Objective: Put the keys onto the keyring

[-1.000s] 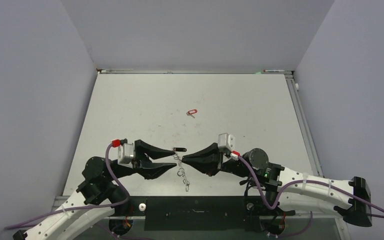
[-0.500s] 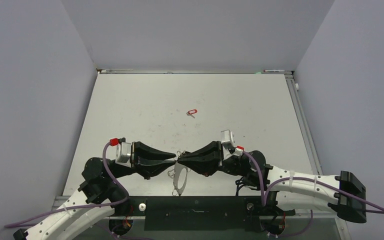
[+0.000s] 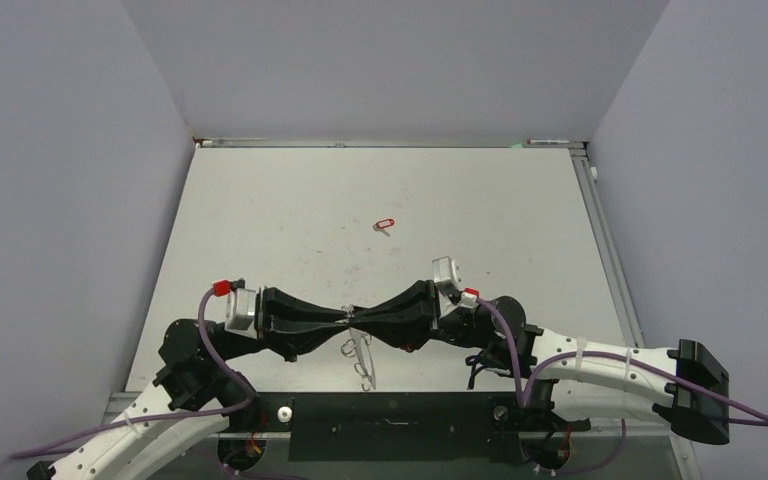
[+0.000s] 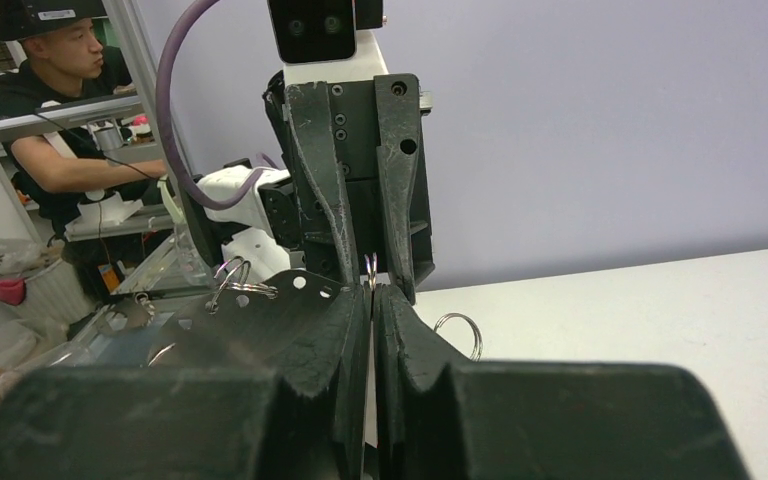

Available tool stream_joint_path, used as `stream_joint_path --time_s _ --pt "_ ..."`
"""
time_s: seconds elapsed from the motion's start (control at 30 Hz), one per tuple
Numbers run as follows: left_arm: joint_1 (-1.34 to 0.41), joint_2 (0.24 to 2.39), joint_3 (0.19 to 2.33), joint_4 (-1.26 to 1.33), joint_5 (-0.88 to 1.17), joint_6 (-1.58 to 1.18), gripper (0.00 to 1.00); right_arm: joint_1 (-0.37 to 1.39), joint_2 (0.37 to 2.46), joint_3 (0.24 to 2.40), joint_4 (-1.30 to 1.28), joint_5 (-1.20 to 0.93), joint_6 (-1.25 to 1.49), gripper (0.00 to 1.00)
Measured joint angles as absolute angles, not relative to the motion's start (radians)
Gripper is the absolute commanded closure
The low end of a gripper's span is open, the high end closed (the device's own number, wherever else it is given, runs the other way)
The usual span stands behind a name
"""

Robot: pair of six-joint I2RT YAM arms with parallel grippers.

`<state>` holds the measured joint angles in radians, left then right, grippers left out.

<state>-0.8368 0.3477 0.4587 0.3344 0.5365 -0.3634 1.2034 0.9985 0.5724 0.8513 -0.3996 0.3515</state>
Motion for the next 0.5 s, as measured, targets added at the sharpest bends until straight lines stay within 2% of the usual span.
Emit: stream_joint_path --time_s 0.1,0.17,0.43,0.5 --pt "-0.837 0.348 0.459 0.334 0.538 -0.364 0.89 1.203 0.999 0.572 0.848 -0.4 0.352 0.95" --pt "-0.837 0.348 0.459 0.335 0.54 -0.365 1.0 1.203 0.999 0.572 0.848 -0.4 0.352 0.95" --pt "-0.837 0.349 0.459 0.341 0.552 -0.374 1.0 1.198 1.003 0.572 0.857 -0.419 0.353 0.95" --pt "-0.837 0.345 0.459 0.335 0.552 -0.366 1.0 1.197 1.003 0.576 0.848 -0.424 0.353 0.92"
